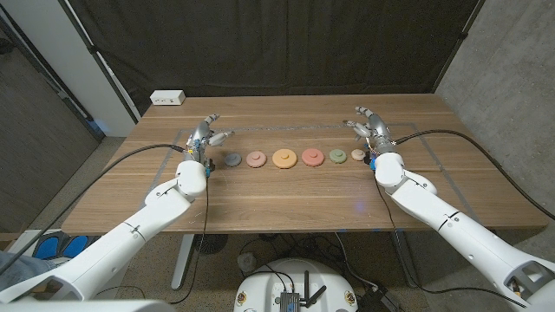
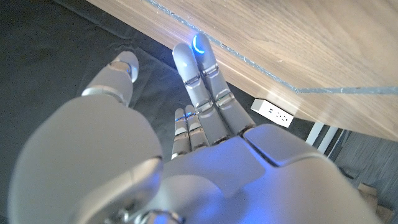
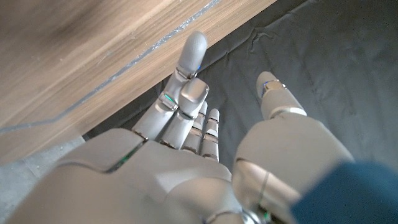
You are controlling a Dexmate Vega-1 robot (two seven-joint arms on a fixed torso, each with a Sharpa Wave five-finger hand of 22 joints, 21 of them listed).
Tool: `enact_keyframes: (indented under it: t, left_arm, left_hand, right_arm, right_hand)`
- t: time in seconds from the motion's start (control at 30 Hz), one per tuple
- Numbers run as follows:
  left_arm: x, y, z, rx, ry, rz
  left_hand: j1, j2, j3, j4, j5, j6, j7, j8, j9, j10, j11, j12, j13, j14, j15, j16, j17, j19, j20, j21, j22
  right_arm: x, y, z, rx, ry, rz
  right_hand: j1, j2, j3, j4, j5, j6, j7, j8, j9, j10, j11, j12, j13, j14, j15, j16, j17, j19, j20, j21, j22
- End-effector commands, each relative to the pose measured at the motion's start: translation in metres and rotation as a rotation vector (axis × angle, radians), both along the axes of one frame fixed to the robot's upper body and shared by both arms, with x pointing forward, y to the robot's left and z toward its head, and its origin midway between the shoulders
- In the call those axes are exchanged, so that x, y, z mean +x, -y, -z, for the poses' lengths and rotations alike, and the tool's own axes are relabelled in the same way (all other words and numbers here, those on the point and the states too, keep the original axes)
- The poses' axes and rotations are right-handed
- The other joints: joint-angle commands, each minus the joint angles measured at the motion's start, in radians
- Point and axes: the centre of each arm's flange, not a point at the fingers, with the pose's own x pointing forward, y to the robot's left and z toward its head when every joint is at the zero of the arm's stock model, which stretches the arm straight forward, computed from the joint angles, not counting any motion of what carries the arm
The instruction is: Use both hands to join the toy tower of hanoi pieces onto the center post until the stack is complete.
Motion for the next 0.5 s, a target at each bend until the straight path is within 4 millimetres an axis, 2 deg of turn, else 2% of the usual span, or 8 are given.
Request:
enact_keyframes:
  t: [0.03,0.5]
  left_arm:
    - [-0.004,0.002,-0.001,0.088,0.026,-0.09]
    - [-0.008,0.007,-0.002,0.223,0.052,-0.191]
  left_hand:
    - [0.012,0.0,-0.006,0.0,0.003,-0.002,0.0,-0.004,0.004,0.013,-0.003,0.008,0.006,0.009,-0.07,0.007,-0.001,0.014,-0.083,0.013,0.004]
    - [0.012,-0.002,-0.03,0.005,0.001,0.01,-0.006,-0.001,0.004,0.025,-0.009,0.01,0.009,0.029,-0.07,0.032,0.001,0.024,-0.095,0.032,0.003]
  right_arm:
    - [-0.007,-0.007,-0.005,-0.092,0.019,0.05]
    - [-0.016,-0.018,-0.007,-0.181,0.064,0.11]
  right_hand:
    - [0.008,0.013,0.001,0.005,-0.002,-0.004,0.004,0.002,0.003,0.0,-0.009,0.008,0.007,-0.015,-0.057,-0.01,-0.002,-0.005,-0.037,0.001,0.003]
    - [0.017,0.018,0.0,0.007,-0.005,-0.001,0.016,0.004,0.003,-0.015,0.002,0.006,0.013,-0.04,-0.057,-0.027,-0.007,-0.026,-0.037,-0.004,-0.013]
